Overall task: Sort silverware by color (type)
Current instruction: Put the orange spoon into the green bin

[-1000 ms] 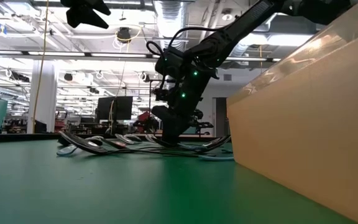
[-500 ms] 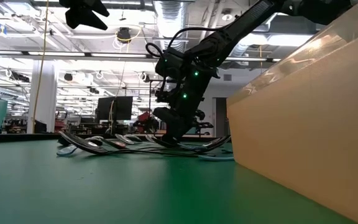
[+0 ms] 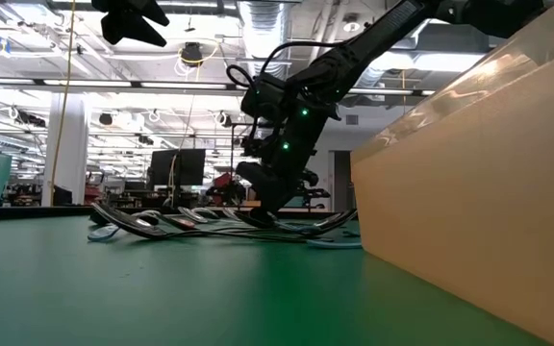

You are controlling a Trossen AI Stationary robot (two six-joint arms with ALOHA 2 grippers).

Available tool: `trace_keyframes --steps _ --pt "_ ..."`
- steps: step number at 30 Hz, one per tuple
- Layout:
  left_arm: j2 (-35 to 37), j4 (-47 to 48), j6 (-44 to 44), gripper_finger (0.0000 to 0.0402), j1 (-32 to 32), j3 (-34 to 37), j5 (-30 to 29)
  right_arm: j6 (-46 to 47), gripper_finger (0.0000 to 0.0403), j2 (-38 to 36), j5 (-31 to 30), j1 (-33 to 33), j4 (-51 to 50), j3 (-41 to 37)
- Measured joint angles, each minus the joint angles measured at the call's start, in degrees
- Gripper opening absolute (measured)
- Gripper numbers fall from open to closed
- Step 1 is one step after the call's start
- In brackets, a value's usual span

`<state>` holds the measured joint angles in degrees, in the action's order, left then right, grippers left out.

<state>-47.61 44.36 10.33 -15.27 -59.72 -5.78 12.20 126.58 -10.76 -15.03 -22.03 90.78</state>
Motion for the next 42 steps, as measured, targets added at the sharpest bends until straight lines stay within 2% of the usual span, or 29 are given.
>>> trace_keyframes --steps 8,14,17,23,25,28,32,36,39,42 --pt "-0.01 0.02 0.09 0.0242 0.02 0.0 0.0 0.86 0.0003 0.02 4.94 0.84 -1.41 3.3" --pt "0.01 0.22 0.12 0.0242 0.0 0.0 -0.02 -1.3 0.0003 0.02 7.9 2.3 -5.57 9.11" --pt "-0.06 0.24 -0.04 0.0242 0.01 0.0 -0.02 -5.6 0.0008 0.03 8.06 3.86 -12.62 13.86" --pt "-0.38 1.22 -0.3 0.0242 0.02 0.04 0.0 -16.85 0.0033 0.0 8.04 5.64 -33.18 25.67" --pt "-0.4 1.25 -0.48 0.0242 0.01 0.04 -0.02 -18.55 0.0048 0.0 8.06 5.52 -36.72 27.21" --pt "-0.4 1.25 -0.61 0.0242 0.01 0.04 -0.02 -18.6 0.0079 0.0 8.62 4.78 -36.82 27.49" --pt "-0.4 1.27 -0.63 0.0242 0.02 0.04 -0.01 -17.79 0.0141 1.2 14.7 3.39 -31.61 25.26" --pt "-0.4 1.7 -0.63 0.0242 0.0 0.04 0.0 -15.19 0.0215 5.18 15.23 1.96 -26.71 24.46" --pt "-0.38 2.77 -0.63 0.0242 0.0 0.04 0.0 -13.19 0.0255 6.08 13.6 0.67 -24.38 24.48" --pt "-0.38 3.48 -0.63 0.0242 0.0 0.04 0.02 -12.6 0.0268 6.7 7.76 -0.28 -21.09 24.33"
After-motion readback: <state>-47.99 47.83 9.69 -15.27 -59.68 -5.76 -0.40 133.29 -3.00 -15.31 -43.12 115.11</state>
